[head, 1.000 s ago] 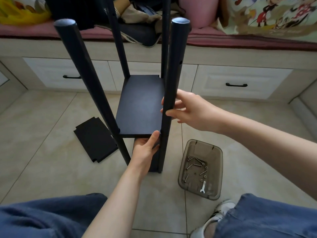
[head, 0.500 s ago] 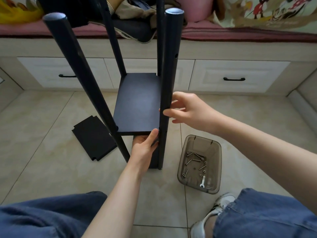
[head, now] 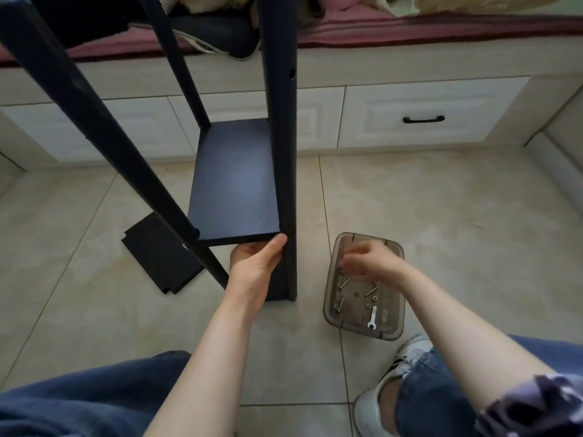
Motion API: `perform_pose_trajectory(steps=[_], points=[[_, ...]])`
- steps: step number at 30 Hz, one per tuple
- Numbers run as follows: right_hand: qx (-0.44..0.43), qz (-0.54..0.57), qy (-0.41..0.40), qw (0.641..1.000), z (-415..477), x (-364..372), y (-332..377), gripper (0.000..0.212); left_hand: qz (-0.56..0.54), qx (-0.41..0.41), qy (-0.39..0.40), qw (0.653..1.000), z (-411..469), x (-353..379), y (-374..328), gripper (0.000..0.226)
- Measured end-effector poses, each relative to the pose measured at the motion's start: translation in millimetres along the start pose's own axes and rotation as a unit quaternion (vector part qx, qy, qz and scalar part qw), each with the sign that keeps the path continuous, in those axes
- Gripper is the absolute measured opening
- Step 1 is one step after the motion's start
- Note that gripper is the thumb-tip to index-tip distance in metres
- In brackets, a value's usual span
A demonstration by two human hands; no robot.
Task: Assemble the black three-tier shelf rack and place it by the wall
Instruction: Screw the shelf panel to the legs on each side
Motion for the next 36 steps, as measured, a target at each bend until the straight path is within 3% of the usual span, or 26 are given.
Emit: perform_pose_trajectory(steps=[3, 6, 10, 14, 17, 28, 36], points=[[0.065, -0.029, -0.028, 0.997, 18, 4, -53, 0.02, 0.0, 0.001, -0.007, 1.0, 0, 1, -2, 0.048], [0.093, -0.13, -0.02, 0.987, 31, 16, -87, 0.008, 0.0, -0.002, -0.018, 1.0, 0, 1, -2, 0.043], [0.096, -0.237, 0.0, 0.967, 48, 34, -104, 0.017, 0.001, -0.006, -0.024, 1.0, -1, 1, -2, 0.057], [0.098, -0.296, 0.028, 0.95, 60, 52, -111, 0.03, 0.017, -0.009, -0.021, 1.0, 0, -2, -1, 0.052], [0.111, -0.323, 0.031, 0.939, 67, 58, -120, 0.037, 0.019, -0.011, -0.025, 0.999, 0, -4, 0, 0.047], [0.083, -0.396, -0.02, 0.914, 69, 61, -123, 0.031, -0.03, -0.016, -0.023, 0.999, 0, 1, 2, 0.072], [0.061, -0.386, -0.084, 0.917, 50, 45, -103, 0.026, -0.057, -0.018, -0.043, 0.997, -3, 4, 5, 0.05]])
Point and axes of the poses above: each hand's wrist, its own z-axis towards the middle knuckle, its own x-axis out of the palm, y = z × x, the point moved 7 cm from there along z, towards the middle knuckle, and after that the axes turned 6 degrees about x, right-handed, at the moved point
